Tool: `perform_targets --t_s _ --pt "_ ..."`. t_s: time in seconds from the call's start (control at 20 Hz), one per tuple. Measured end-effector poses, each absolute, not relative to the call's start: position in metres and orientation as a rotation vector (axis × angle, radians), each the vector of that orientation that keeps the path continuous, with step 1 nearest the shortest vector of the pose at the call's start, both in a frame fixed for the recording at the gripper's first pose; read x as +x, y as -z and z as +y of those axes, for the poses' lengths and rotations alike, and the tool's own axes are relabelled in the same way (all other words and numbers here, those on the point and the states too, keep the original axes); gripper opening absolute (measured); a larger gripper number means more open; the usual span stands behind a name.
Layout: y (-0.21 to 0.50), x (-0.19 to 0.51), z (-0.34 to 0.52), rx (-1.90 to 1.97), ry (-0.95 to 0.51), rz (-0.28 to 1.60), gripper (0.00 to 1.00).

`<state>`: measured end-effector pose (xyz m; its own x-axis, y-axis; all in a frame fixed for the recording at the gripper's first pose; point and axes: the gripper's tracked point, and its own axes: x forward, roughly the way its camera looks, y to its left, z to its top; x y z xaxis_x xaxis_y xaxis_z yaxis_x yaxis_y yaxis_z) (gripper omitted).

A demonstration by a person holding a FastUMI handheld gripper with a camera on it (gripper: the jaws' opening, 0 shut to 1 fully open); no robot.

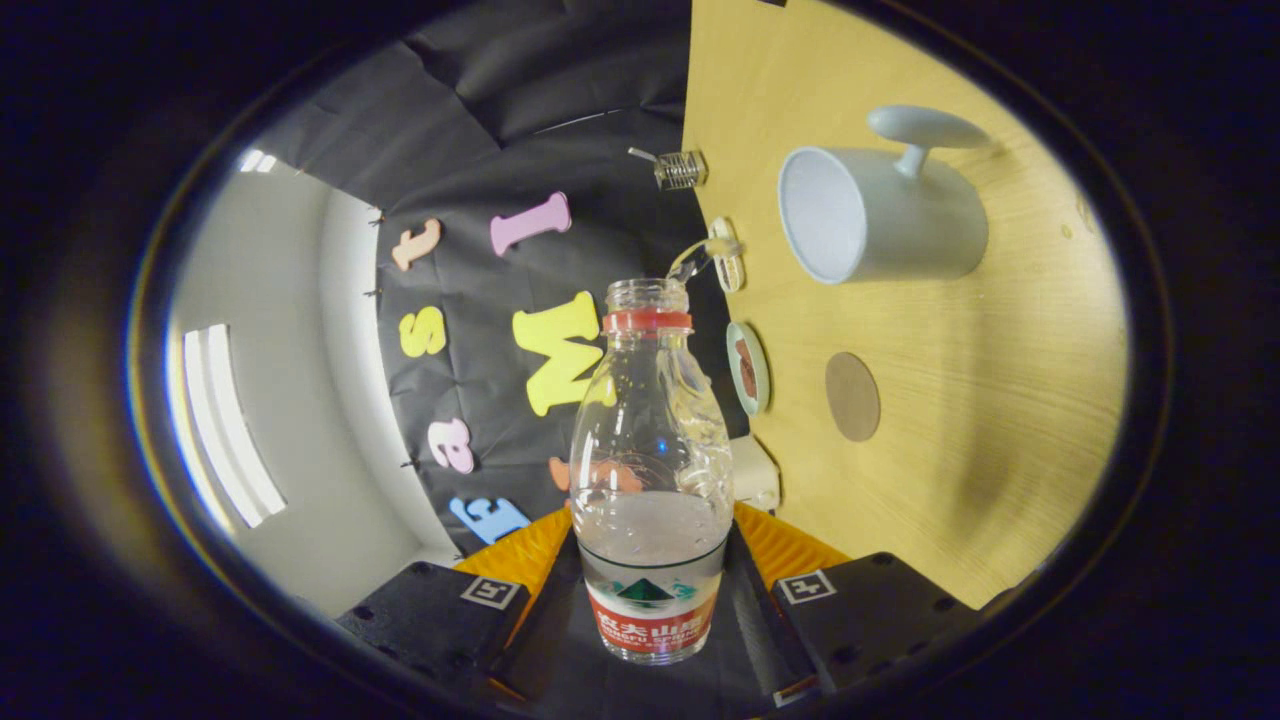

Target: Take the bottle from table, then pour the juice into the cup, finally place the bottle on the coaster

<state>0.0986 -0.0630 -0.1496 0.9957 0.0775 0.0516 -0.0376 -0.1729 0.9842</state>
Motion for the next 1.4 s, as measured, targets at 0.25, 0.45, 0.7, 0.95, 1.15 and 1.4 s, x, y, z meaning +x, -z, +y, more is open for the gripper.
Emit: perform_targets --t_s 0.25,0.45,0.7,0.95,1.15,1.4 --pt "0.149 0.103 -0.066 1.742 -0.11 0.023 0.78" --pt "0.147 0.104 -0.069 1.735 -0.119 0.015 0.78" --pt "0.145 0.106 -0.072 1.738 -0.128 0.009 0.79" --pt "0.145 0.109 -0.071 1.737 -0.131 0.013 0.78" --pt "0.142 0.112 -0.068 1.742 -0.142 0.013 0.78" --pt "0.132 0.115 -0.065 1.79 -0.175 0.009 0.78"
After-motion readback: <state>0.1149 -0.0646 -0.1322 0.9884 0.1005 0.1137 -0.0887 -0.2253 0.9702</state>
